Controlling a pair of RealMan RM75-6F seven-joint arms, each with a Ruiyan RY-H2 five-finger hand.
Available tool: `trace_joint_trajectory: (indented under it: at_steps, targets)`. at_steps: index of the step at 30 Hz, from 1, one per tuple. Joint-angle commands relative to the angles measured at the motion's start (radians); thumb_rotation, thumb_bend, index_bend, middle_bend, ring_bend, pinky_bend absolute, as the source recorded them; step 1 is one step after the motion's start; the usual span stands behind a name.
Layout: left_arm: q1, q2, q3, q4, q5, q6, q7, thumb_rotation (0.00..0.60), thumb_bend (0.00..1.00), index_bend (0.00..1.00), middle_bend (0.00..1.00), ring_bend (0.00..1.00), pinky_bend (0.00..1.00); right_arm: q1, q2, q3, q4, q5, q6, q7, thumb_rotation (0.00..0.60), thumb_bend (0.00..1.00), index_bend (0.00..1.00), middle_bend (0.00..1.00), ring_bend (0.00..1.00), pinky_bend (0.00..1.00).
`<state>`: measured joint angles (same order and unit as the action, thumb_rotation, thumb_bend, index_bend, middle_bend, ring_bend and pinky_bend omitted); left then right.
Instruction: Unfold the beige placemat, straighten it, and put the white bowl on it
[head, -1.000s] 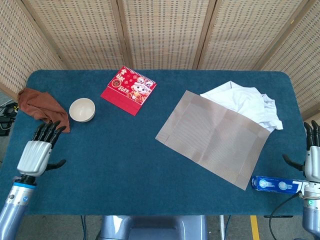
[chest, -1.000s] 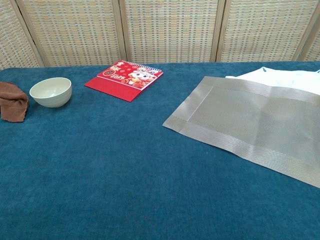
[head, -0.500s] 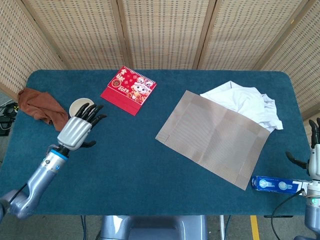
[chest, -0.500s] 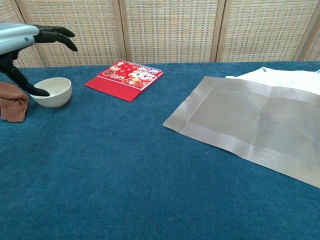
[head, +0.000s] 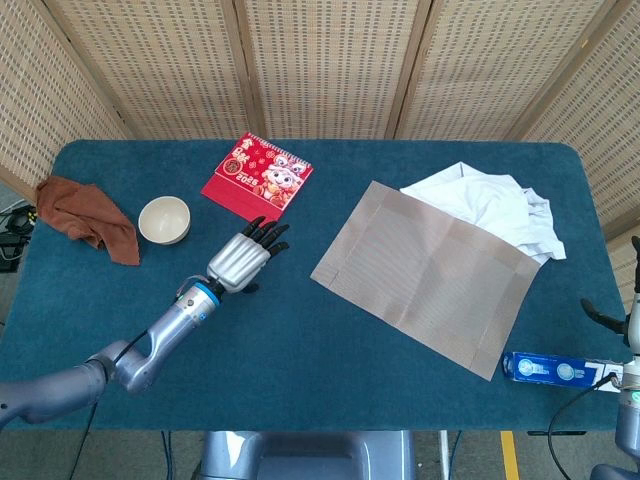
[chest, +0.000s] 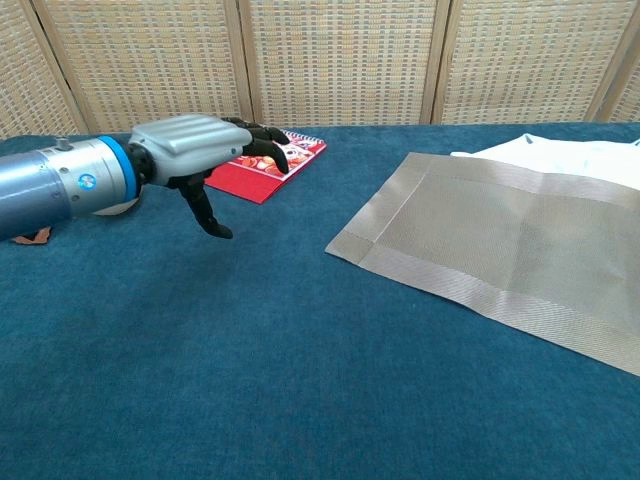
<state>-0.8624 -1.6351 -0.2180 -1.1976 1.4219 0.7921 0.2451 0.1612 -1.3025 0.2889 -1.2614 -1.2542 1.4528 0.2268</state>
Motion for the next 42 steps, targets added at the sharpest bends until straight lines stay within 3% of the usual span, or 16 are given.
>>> trace_joint_trajectory:
  at_steps: [1, 11, 16, 23, 42]
  targets:
    - [-0.032, -0.048, 0.004, 0.054, -0.028, -0.027, 0.025, 0.6, 0.14, 0.21, 0.0, 0.0, 0.0, -0.001, 0.001, 0.002, 0.001, 0.001, -0.001, 0.005, 0.6, 0.29, 0.07, 0.0, 0.0, 0.0]
    - [-0.081, -0.196, -0.015, 0.207, -0.079, -0.014, 0.048, 0.6, 0.2, 0.23, 0.0, 0.0, 0.0, -0.004, 0.004, 0.009, 0.001, 0.003, -0.001, 0.028, 0.6, 0.3, 0.08, 0.0, 0.0, 0.0]
    - [-0.121, -0.294, -0.023, 0.313, -0.081, 0.001, 0.048, 0.6, 0.22, 0.15, 0.0, 0.0, 0.0, -0.008, 0.006, 0.013, 0.002, 0.005, 0.003, 0.041, 0.6, 0.3, 0.08, 0.0, 0.0, 0.0]
    - [-0.175, -0.391, -0.035, 0.442, -0.091, -0.013, 0.048, 0.6, 0.22, 0.14, 0.0, 0.0, 0.0, -0.013, 0.014, 0.021, -0.001, 0.011, 0.001, 0.063, 0.6, 0.3, 0.08, 0.0, 0.0, 0.0]
    - [-0.283, -0.55, -0.05, 0.675, -0.098, -0.038, 0.027, 0.6, 0.24, 0.17, 0.0, 0.0, 0.0, -0.022, 0.027, 0.035, -0.006, 0.018, -0.001, 0.114, 0.6, 0.3, 0.08, 0.0, 0.0, 0.0]
